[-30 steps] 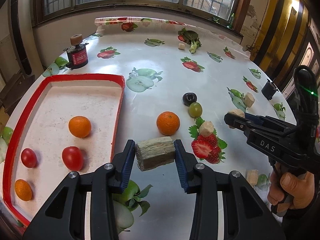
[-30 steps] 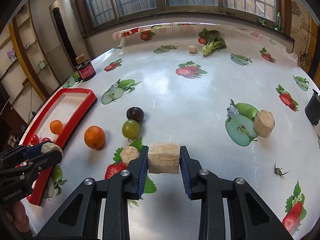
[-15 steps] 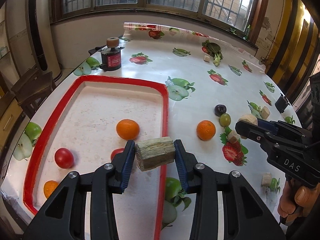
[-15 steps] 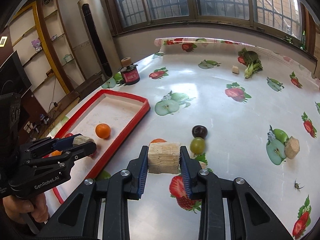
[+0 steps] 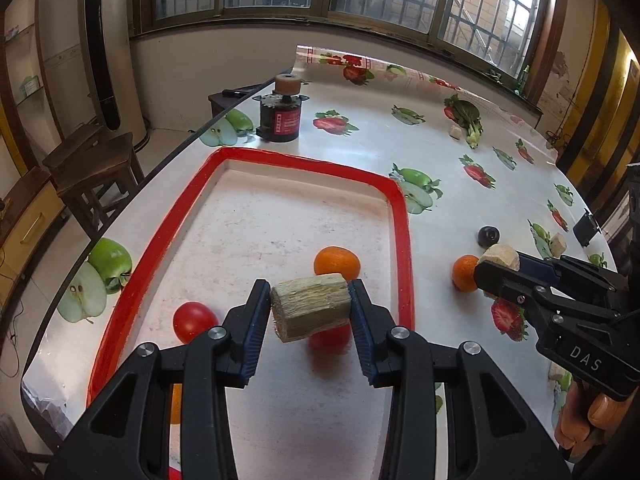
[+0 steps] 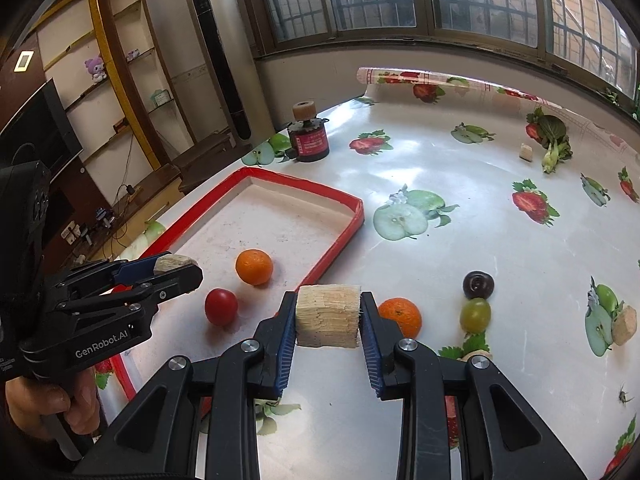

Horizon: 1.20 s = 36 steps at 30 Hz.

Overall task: Organize fruits
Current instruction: 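Carry both wooden blocks over the tray with the left and right grippers, then open the right gripper to drop its block in the tray while the left releases its block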

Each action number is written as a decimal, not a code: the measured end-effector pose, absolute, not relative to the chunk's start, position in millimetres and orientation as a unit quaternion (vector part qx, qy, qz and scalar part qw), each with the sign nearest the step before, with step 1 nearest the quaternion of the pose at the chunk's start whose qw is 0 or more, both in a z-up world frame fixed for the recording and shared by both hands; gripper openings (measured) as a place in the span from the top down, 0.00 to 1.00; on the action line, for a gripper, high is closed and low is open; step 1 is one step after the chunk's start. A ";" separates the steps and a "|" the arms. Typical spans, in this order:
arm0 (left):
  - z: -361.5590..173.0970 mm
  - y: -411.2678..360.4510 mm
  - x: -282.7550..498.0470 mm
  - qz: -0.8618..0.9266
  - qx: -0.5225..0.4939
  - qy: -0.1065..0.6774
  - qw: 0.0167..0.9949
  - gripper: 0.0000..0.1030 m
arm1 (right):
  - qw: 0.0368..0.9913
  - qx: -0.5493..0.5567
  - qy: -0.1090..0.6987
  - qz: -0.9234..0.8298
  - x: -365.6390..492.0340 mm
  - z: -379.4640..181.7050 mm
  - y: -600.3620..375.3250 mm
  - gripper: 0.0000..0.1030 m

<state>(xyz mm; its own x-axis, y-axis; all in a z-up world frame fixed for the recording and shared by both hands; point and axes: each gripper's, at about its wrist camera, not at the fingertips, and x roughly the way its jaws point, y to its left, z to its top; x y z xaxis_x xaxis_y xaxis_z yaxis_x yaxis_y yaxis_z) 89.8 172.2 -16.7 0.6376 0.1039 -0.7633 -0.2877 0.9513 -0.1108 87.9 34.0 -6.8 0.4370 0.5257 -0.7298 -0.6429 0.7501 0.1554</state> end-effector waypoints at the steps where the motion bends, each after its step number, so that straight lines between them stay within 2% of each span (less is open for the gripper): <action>1: -17.0 174.9 89.5 0.111 -0.112 0.412 0.898 0.64 | 0.843 -0.074 0.403 0.349 87.7 -7.2 37.1 0.70; 36: -44.7 249.6 142.8 0.169 -0.111 0.453 0.868 0.64 | 0.812 -0.099 0.438 0.372 149.3 -39.0 144.1 0.70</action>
<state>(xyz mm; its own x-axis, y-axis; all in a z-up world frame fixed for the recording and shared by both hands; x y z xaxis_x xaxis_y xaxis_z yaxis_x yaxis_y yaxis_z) 142.8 249.6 -44.7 0.5330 0.1922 -0.8240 -0.3940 0.9182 -0.0407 149.3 144.1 -39.0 0.3390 0.5170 -0.7860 -0.6915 0.7034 0.1645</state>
